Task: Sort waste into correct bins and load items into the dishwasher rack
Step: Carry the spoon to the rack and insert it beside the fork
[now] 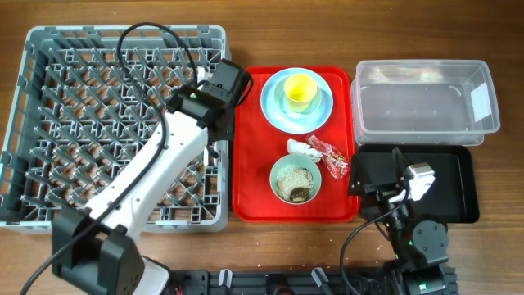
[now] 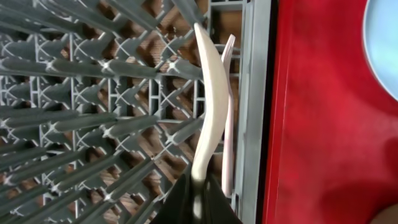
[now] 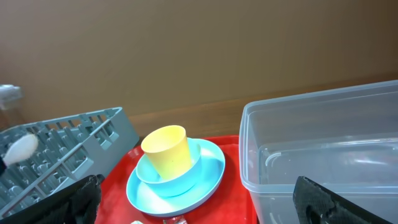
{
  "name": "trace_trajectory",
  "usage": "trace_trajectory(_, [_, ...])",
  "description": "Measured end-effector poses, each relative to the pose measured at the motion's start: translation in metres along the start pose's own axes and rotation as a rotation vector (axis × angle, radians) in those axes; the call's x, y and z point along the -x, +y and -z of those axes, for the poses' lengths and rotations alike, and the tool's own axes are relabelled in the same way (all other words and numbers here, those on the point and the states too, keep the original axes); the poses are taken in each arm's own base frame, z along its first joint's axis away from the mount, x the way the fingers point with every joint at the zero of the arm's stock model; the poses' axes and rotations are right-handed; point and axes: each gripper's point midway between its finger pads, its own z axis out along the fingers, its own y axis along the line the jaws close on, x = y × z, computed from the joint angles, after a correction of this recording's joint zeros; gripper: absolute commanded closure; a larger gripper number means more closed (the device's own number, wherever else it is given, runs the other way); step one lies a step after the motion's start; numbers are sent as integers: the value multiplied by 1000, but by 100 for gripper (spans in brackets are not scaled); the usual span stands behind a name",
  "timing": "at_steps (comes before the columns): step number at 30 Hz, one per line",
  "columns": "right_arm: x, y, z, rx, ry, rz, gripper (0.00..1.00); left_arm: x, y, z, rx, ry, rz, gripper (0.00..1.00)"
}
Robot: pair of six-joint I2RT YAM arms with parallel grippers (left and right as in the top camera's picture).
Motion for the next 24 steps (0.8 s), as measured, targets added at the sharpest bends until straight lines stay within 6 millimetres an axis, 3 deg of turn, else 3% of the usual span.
trace_trajectory(6, [0,0,0,0,0,0,0,-4,-8,-31,29,61,-24,96])
trace_trajectory(9, [0,0,0,0,0,0,0,-2,6,-38,48,77,20,94])
trace_trajectory(12, [0,0,0,0,0,0,0,1,18,-42,58,86,55,94])
trace_trajectory(24, [0,0,0,0,0,0,0,-3,12,-42,24,105,61,96])
